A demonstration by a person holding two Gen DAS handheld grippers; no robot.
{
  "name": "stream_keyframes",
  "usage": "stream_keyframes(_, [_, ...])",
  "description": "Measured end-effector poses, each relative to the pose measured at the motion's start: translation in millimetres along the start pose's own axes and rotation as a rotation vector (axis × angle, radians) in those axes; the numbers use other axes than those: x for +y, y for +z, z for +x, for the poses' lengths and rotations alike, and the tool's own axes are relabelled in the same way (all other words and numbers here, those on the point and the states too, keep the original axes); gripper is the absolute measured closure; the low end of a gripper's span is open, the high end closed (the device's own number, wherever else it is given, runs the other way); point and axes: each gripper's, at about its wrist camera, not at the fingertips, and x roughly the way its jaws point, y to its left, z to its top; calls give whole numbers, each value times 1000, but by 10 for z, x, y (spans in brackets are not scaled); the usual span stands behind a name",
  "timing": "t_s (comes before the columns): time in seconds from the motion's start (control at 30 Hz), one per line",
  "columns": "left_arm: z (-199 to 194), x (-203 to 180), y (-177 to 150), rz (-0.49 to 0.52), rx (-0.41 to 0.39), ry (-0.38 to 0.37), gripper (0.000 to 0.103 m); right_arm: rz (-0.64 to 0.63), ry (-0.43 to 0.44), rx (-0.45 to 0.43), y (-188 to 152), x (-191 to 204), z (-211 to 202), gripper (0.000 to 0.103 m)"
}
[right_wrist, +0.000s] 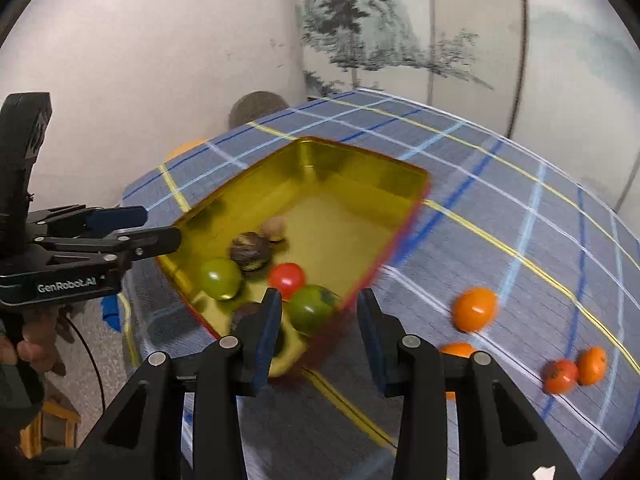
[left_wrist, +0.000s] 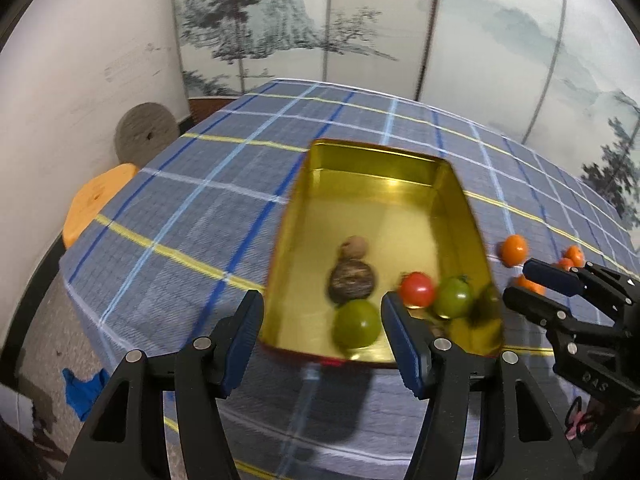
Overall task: Organize fruits
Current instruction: 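Grasp a red tomato with the right tool while the left moves toward a tangerine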
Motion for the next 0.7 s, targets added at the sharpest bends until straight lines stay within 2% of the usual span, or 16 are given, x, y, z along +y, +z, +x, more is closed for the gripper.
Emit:
stream_keyframes(0.37, [70,-676,43,112,18,-105,41,173,-221,36,-511,-1057,-329,66])
stream_keyframes(0.53, [116,-990,40,164,34,-144,41,236,-261,50,-680,-1369,-341,66])
stream_keyframes(0.7, [183,-1218,46,196,51,-169,41,274,-274,45,-711,-1535,-268,66])
